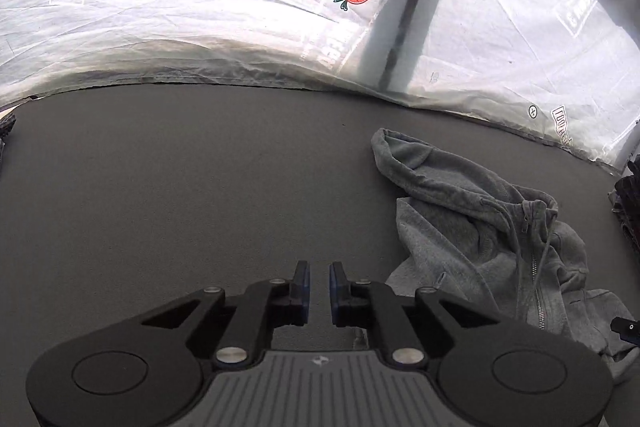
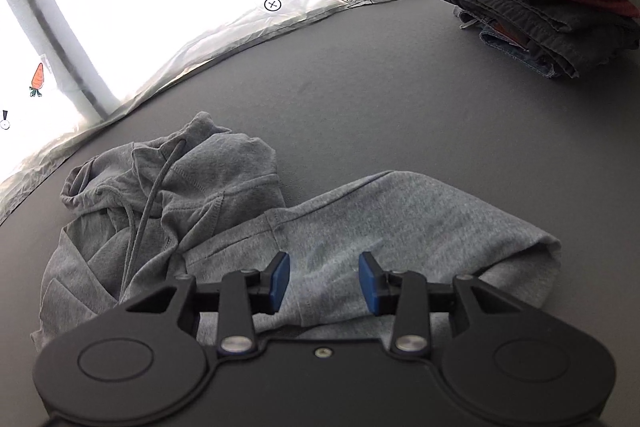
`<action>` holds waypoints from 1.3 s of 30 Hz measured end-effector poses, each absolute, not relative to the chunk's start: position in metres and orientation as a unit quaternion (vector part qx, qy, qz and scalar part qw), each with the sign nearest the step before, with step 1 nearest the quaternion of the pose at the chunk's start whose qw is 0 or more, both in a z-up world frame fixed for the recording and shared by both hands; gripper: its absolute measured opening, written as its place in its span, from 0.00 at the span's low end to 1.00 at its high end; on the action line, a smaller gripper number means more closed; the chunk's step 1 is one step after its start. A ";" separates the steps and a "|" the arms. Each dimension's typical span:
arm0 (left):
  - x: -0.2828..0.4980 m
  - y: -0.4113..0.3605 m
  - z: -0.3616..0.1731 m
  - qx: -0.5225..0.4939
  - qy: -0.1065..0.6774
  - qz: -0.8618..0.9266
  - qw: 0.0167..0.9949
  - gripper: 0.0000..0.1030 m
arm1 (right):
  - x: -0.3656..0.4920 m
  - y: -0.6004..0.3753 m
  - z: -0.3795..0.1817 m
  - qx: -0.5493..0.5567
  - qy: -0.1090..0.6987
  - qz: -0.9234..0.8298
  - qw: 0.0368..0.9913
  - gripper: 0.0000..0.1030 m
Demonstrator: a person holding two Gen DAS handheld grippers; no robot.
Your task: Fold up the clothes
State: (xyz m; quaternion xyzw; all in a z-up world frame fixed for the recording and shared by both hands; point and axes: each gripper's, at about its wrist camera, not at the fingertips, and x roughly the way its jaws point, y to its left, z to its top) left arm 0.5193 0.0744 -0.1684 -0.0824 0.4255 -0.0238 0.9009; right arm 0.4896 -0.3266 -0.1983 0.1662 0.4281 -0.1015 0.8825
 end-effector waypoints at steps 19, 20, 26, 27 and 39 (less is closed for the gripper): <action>0.495 0.008 -0.194 -0.034 0.428 -0.009 0.903 0.12 | 0.469 -0.345 -0.200 0.202 0.410 -0.106 0.883 0.39; 0.493 0.009 -0.189 -0.032 0.420 -0.005 0.907 0.12 | 0.468 -0.345 -0.200 0.201 0.408 -0.107 0.884 0.39; 0.489 0.071 -0.120 -0.027 0.310 0.106 0.944 0.11 | 0.460 -0.354 -0.198 0.206 0.401 -0.121 0.884 0.39; 0.488 0.097 -0.102 -0.029 0.281 0.146 0.948 0.11 | 0.459 -0.355 -0.196 0.204 0.399 -0.124 0.885 0.39; 0.425 0.332 -0.085 -0.135 0.230 0.525 0.808 0.25 | 0.455 -0.344 -0.192 0.171 0.397 -0.114 0.895 0.40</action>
